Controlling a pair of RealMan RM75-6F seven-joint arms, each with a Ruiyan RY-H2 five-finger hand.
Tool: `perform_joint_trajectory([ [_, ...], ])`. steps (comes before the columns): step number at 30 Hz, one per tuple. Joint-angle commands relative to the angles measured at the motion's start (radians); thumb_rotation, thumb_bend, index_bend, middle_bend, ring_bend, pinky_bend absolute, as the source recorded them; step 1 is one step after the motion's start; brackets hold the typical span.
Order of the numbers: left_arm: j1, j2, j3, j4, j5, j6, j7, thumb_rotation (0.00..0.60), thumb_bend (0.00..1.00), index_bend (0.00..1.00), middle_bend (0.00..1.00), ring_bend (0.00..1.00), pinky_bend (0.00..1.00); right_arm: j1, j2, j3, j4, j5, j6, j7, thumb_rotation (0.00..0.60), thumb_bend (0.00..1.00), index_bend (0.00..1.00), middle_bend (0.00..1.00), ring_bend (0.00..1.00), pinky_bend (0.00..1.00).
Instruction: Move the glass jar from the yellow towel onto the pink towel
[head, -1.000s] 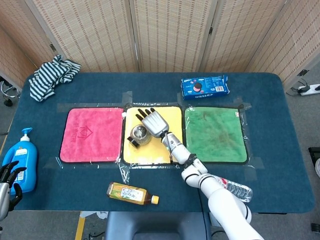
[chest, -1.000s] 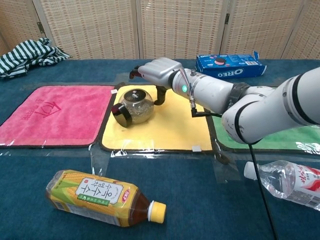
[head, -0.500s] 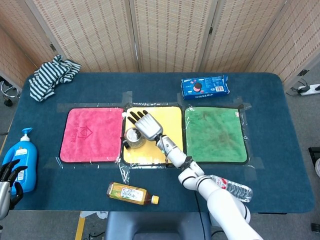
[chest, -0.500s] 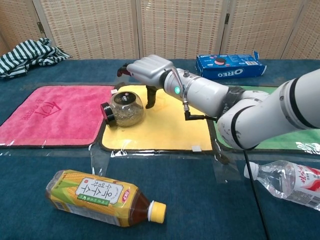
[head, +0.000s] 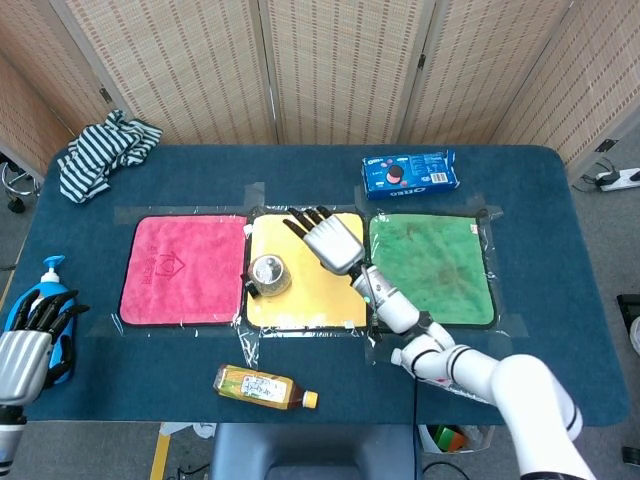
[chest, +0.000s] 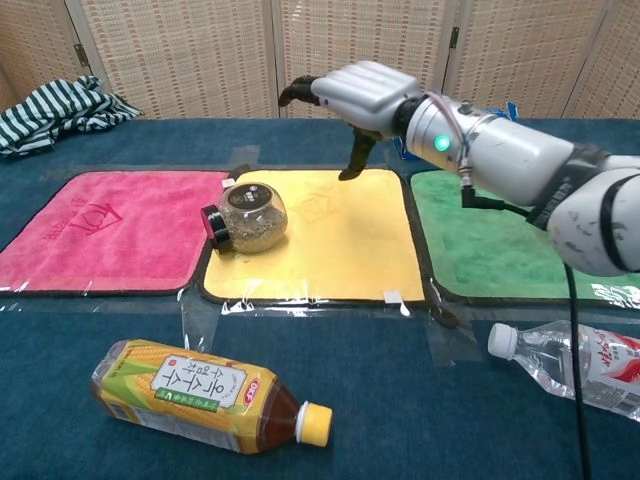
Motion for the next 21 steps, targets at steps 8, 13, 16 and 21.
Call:
perform_joint_trajectory([
  [8, -0.193, 0.032, -0.039, 0.000, 0.074, -0.193, -0.041, 0.600, 0.83, 0.19, 0.17, 0.19, 0.07, -0.319, 0.528, -0.053, -0.672, 0.063, 0.219, -0.200, 0.600, 0.07, 0.13, 0.14, 0.20, 0.25],
  [13, -0.303, 0.043, -0.056, -0.014, 0.098, -0.309, -0.063, 0.600, 0.83, 0.16, 0.17, 0.19, 0.06, -0.419, 0.631, -0.097, -0.761, 0.007, 0.319, -0.176, 0.600, 0.07, 0.13, 0.14, 0.20, 0.25],
  [16, -0.383, 0.040, -0.068, -0.010, 0.109, -0.391, -0.074, 0.600, 0.83, 0.15, 0.17, 0.17, 0.05, -0.476, 0.676, -0.121, -0.801, -0.021, 0.362, -0.135, 0.600, 0.07, 0.13, 0.15, 0.20, 0.25],
  [21, -0.494, 0.021, -0.079, -0.002, 0.119, -0.503, -0.108, 0.600, 0.83, 0.12, 0.15, 0.14, 0.03, -0.550, 0.711, -0.149, -0.821, -0.073, 0.437, -0.109, 0.600, 0.07, 0.13, 0.15, 0.20, 0.25],
])
